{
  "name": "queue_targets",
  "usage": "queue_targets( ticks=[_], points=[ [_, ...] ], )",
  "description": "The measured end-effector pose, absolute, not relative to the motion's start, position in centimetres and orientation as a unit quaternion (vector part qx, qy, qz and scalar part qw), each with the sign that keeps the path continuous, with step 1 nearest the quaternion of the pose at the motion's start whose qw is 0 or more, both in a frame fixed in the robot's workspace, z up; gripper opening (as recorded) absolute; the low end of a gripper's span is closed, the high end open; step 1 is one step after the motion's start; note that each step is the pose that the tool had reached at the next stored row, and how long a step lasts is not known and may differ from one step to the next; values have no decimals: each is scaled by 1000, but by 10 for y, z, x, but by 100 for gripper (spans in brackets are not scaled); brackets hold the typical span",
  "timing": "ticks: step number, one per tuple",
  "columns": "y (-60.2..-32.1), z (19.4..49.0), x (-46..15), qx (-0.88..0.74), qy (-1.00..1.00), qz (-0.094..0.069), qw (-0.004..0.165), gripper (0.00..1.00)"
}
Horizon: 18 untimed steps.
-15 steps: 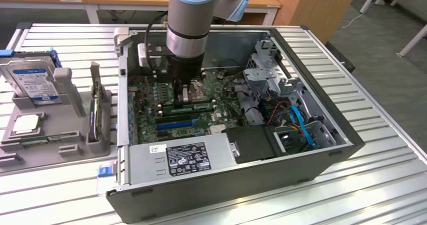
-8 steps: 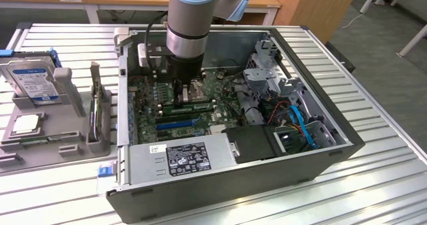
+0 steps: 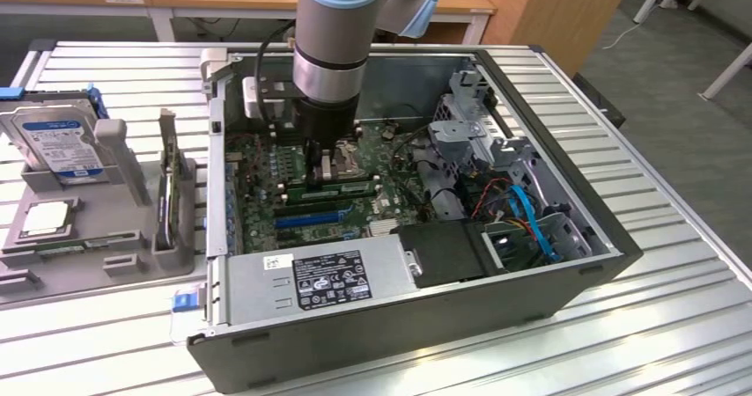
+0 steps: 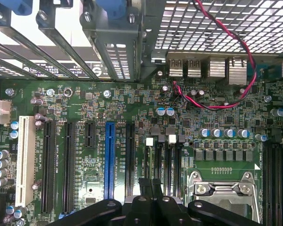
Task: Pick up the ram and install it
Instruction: 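Press down the ram until it locks into place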
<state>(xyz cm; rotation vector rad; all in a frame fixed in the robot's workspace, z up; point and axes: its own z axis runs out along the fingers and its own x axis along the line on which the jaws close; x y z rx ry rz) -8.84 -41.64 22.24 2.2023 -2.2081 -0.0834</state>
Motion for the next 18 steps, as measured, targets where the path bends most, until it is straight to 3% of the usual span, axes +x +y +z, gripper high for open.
queue_targets(
  ticks=[18],
  points=[
    [-416,222,-88,706,-708,-27,11,10]
  ],
)
